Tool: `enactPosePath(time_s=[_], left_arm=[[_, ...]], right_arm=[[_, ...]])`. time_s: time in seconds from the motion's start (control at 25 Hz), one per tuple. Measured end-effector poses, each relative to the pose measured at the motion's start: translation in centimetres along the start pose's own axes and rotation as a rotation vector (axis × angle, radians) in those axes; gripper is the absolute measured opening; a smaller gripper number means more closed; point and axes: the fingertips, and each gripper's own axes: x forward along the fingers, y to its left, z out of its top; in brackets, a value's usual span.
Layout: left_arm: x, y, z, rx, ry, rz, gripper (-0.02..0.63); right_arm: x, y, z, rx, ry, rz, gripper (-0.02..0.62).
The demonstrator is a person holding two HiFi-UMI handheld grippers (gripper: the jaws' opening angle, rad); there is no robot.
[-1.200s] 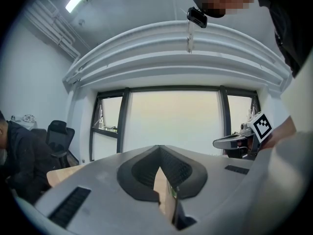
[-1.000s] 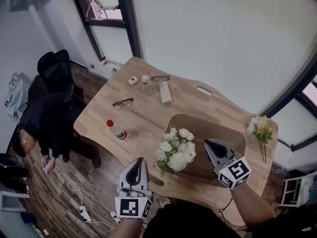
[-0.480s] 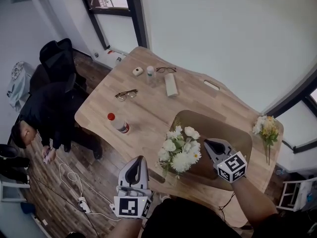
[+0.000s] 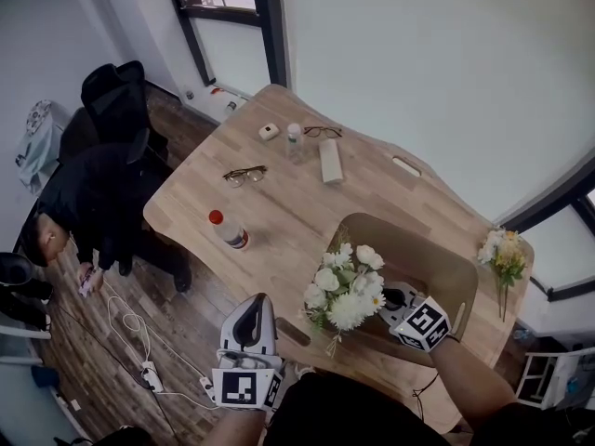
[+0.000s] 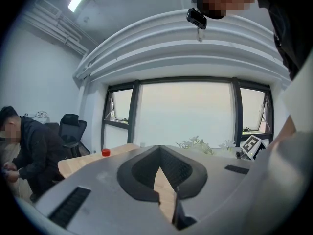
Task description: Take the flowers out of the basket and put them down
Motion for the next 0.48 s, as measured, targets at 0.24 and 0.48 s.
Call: enactPosePath(time_s=[0.24, 0.48], left_arm=[[0.1, 0.2, -0.3, -0.013, 0.000, 0.011, 0.002], [-0.3, 0.4, -0.6, -0.017, 0.007, 0.020, 0.002]], right_arm=[[1.5, 1.2, 1.1, -0.004, -0.045, 0.087, 0.221], [3.3, 2.2, 1.9, -0.017, -0.069, 0.140, 0.278]])
